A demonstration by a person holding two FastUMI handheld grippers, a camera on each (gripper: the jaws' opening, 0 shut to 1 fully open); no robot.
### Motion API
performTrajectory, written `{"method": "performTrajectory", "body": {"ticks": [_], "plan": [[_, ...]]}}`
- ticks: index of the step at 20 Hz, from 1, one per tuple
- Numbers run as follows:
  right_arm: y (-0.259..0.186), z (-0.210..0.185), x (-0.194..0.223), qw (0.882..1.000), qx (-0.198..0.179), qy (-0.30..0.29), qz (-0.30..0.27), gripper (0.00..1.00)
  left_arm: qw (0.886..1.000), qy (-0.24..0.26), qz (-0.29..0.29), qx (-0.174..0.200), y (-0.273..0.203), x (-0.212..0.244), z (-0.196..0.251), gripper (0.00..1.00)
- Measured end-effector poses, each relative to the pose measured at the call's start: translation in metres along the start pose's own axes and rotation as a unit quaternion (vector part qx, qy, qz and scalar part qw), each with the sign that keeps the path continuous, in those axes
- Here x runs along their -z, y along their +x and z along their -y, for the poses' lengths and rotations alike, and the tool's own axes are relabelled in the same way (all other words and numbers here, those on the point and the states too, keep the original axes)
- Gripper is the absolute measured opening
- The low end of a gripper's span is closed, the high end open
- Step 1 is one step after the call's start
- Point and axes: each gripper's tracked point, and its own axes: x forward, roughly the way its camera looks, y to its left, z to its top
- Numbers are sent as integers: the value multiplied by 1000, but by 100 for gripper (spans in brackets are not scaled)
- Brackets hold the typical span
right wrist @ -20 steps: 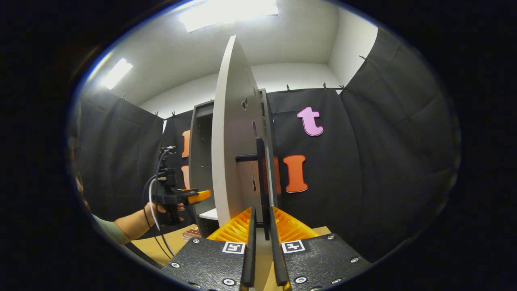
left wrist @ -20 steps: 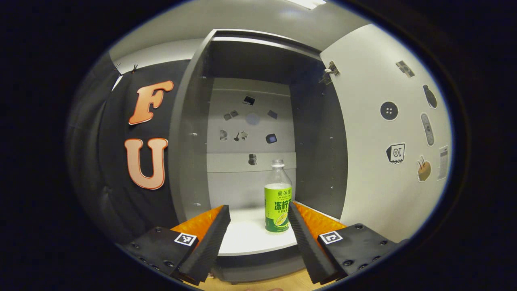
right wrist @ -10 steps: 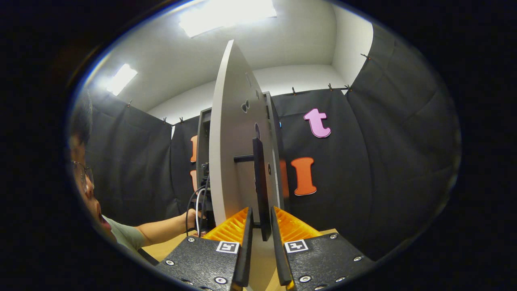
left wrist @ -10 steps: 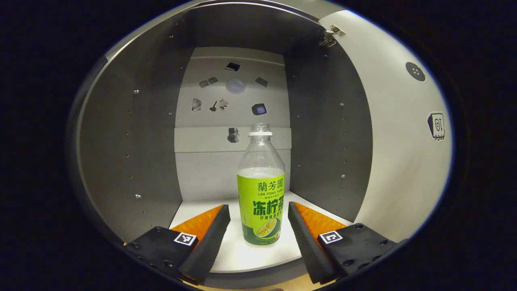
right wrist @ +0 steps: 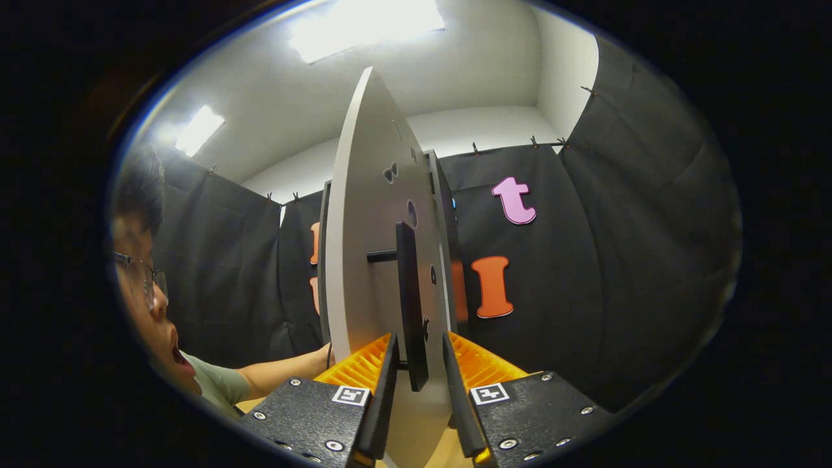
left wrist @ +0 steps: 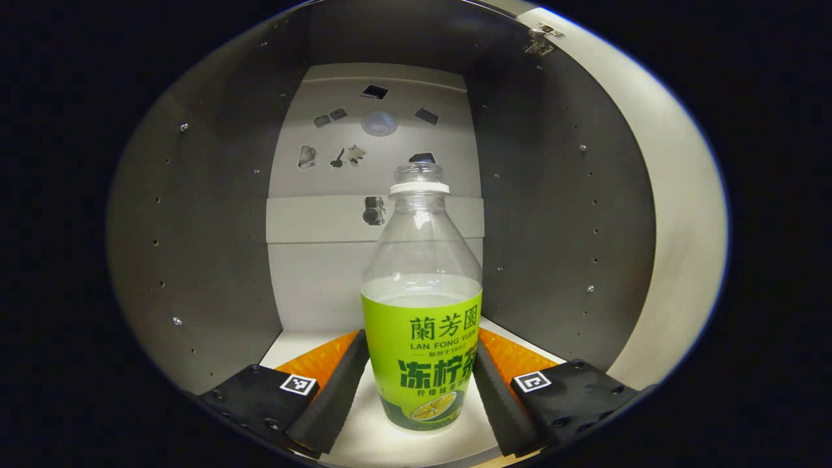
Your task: Open the cabinet door with the right hand, grasp the bottle in the cabinet with the left hand and place it on the coaster, then close the cabinet door with the right hand.
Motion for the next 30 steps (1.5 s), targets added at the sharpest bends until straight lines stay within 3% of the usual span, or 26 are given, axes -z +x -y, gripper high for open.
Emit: {"method": "performTrajectory", "body": {"ticks": [1, 2, 6, 10, 11, 13, 21, 30], "plan": [[0, 1, 0, 1000, 1, 2, 0, 45, 1000, -4, -2, -3, 3, 1, -1, 94], [0, 1, 0, 1000, 1, 2, 0, 46, 1000, -6, -1, -4, 1, -1, -4, 84], [1, 2, 0, 1000, 7, 2, -3, 46, 1000, -14, -8, 4, -11, 0, -9, 80], [1, 4, 1, 1000, 16, 7, -3, 46, 1000, -25, -10, 6, -43, -5, -24, 80], [1, 4, 0, 1000, 17, 10, -3, 51, 1000, -27, -8, 7, -52, -7, -28, 80], [0, 6, 0, 1000, 23, 17, -4, 46, 1000, -25, -3, 4, -73, -11, -39, 80], [0, 9, 0, 999, 45, 26, -9, 46, 1000, 4, 28, 5, -164, -23, -70, 80], [0, 14, 0, 997, 69, 29, -12, 48, 999, 10, 43, -28, -241, -25, -121, 78]]}}
